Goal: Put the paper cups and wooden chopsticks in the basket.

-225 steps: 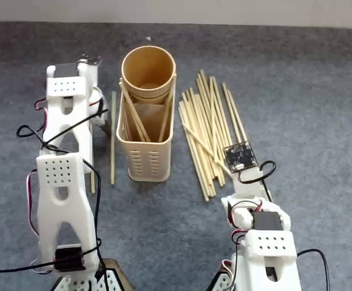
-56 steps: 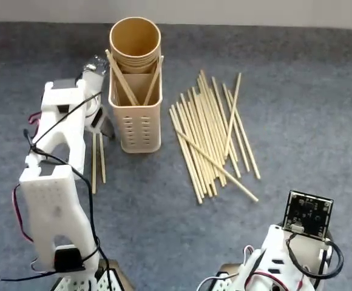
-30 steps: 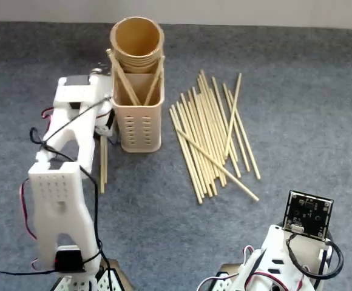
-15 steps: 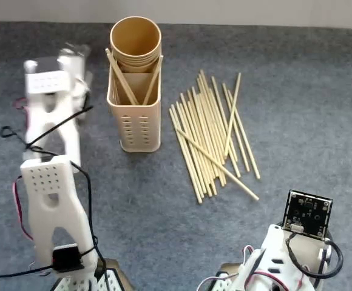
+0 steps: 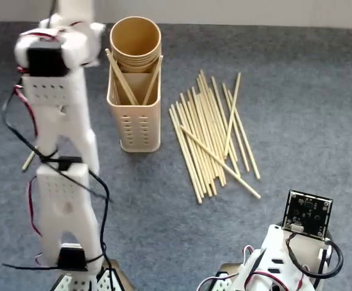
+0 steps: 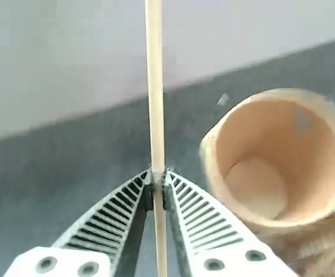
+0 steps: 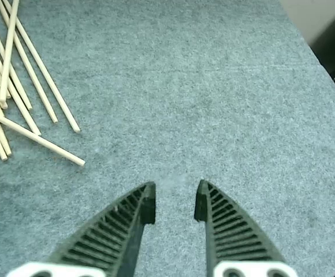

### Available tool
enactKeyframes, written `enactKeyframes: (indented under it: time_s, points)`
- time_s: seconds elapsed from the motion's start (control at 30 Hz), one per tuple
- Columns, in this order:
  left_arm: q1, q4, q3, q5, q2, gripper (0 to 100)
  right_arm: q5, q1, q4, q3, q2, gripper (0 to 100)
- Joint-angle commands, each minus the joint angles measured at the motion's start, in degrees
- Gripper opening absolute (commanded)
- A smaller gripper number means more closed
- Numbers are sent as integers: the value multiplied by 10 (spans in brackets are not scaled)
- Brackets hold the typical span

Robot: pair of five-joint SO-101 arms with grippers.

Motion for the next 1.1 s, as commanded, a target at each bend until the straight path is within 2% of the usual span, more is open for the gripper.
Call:
enactKeyframes:
  time_s: [0.0, 0.13, 0.23, 0.4, 0.53, 0.7, 0.87, 1.07]
  points:
    - [89, -62, -28, 8, -56, 4, 4, 2, -8, 0, -4, 130]
    - [150, -77, -29, 9, -36, 4, 4, 2, -8, 0, -4, 130]
    - [158, -71, -29, 9, -14, 6, 4, 2, -9, 0, -4, 130]
    - [124, -23, -33, 69, -3, 8, 4, 2, -9, 0, -4, 130]
    - [116, -21, -33, 69, 3, 28, 4, 2, -9, 0, -4, 130]
    - [119, -26, -33, 70, 5, 159, 4, 2, -10, 0, -4, 130]
    - [113, -24, -32, 70, 1, 168, 4, 2, -10, 0, -4, 130]
    - [51, -24, -37, 71, -40, 165, 4, 2, -10, 0, -4, 130]
